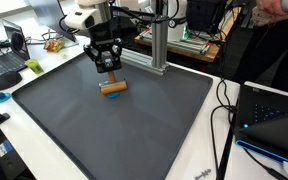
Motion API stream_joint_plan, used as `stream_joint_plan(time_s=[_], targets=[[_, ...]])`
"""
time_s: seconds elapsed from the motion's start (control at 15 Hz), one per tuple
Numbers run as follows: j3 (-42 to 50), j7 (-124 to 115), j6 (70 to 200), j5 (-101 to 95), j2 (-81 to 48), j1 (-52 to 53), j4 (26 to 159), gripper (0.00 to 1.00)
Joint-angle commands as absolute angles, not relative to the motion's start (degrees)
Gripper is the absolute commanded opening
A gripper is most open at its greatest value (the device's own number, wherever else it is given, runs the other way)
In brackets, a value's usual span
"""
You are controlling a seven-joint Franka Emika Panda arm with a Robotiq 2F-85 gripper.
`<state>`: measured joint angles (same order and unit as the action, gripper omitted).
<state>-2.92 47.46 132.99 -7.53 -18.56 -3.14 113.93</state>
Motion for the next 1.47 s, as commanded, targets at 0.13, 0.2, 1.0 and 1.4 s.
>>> stream_joint_plan(time_s=[0.13, 0.2, 1.0, 1.4], targets=[[-1.6, 46.0, 130.5, -10.0, -20.3, -3.2, 116.5, 0.22], [-2.0, 46.7, 131.4, -8.8, -20.2, -3.5, 116.6, 0.22], [-2.1, 48.2, 131.2, -4.2, -18.6, -5.6, 117.5, 0.22], [-2.0, 48.7, 130.6, -4.9, -18.2, -5.5, 117.9, 0.22]])
